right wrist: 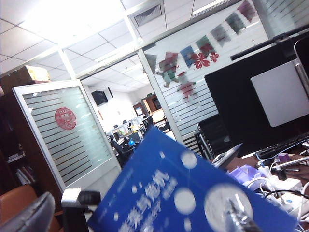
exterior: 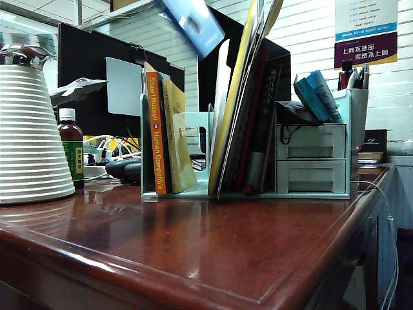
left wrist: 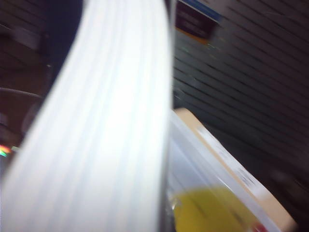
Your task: Pick up the blue book and put it on the bookshelf.
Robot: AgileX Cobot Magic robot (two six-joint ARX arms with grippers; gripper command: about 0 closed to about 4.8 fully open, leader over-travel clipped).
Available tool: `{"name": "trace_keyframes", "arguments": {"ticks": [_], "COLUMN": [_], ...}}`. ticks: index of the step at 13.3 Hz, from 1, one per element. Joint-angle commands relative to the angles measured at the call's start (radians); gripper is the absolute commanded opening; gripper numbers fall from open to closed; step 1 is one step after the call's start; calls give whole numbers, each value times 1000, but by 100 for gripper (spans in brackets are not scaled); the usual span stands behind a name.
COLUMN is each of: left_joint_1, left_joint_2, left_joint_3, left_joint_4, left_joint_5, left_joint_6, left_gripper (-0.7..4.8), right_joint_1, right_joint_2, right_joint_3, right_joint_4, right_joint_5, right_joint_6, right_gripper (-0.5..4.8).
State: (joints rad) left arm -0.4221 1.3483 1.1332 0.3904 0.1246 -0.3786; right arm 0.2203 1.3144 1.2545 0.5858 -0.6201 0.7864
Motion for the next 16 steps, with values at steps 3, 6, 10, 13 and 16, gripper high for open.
{"name": "trace_keyframes", "arguments": {"ticks": [3,6,10,13,16], "left_joint_1": [-1,-10,-41,-60,-85], "left_joint_2": [54,184,330,349,340], "left_joint_3": [18,18,19,21,50], "left_joint_4": [160,211,178,118,148], "left_joint_5": [-92,-148,-214,-188,-192], "left_joint_6": [92,166,274,268,290], "left_gripper": [-7,-6,-7,-6,-7], "right_joint_1": [0,0,1,1,1], "right_joint_2": [-6,-6,-6,-6,-6], "right_joint_3": [4,4,4,4,4], "right_joint_4": [10,10,10,3,-6], "right_joint_5": [-5,-11,-11,-11,-19], "right_joint_6": [-5,-5,-5,-2,-2], "right_gripper": [479,479,479,479,479]}}
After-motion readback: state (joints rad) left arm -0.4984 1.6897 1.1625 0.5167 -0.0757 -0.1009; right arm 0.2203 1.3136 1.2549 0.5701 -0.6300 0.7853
